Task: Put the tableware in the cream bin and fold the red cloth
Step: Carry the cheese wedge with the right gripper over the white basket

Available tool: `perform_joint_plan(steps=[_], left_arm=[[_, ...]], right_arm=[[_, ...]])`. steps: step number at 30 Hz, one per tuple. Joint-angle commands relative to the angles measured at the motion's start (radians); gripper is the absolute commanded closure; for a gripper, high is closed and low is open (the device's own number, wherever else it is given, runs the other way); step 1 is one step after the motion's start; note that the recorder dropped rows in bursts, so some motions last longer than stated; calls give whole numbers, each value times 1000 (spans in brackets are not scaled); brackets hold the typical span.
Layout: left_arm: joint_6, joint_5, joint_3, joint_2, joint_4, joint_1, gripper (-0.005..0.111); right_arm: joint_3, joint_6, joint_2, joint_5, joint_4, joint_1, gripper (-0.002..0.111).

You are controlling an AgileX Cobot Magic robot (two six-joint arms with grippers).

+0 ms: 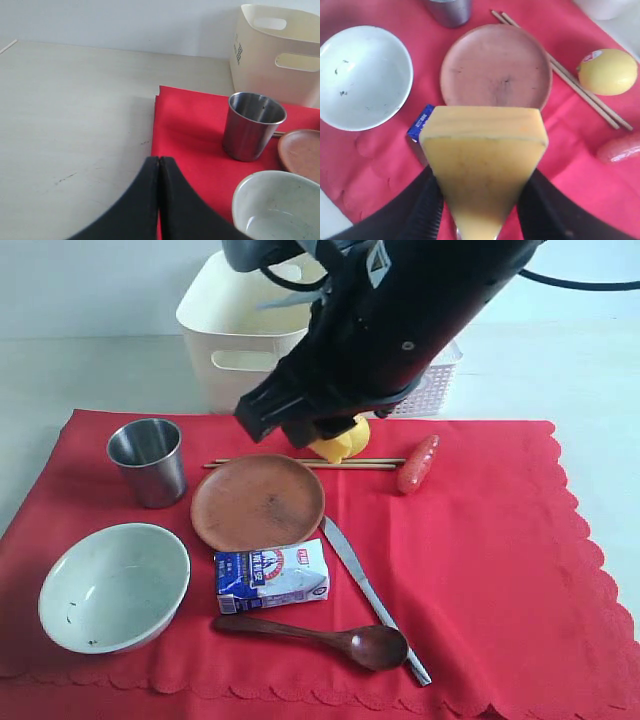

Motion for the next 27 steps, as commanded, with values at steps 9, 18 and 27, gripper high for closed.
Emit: perform_joint_plan(steps=[9, 18, 27], left_arm=[[0, -9, 3, -6, -5, 4, 107], [0, -9, 3, -6, -5, 4, 107], [0, -9, 3, -6, -5, 4, 107]], right_arm=[[-1, -43, -12, -128, -6, -145, 108], [-1, -43, -12, -240, -1, -261, 108], [-3, -43, 36, -330, 2, -359, 108]])
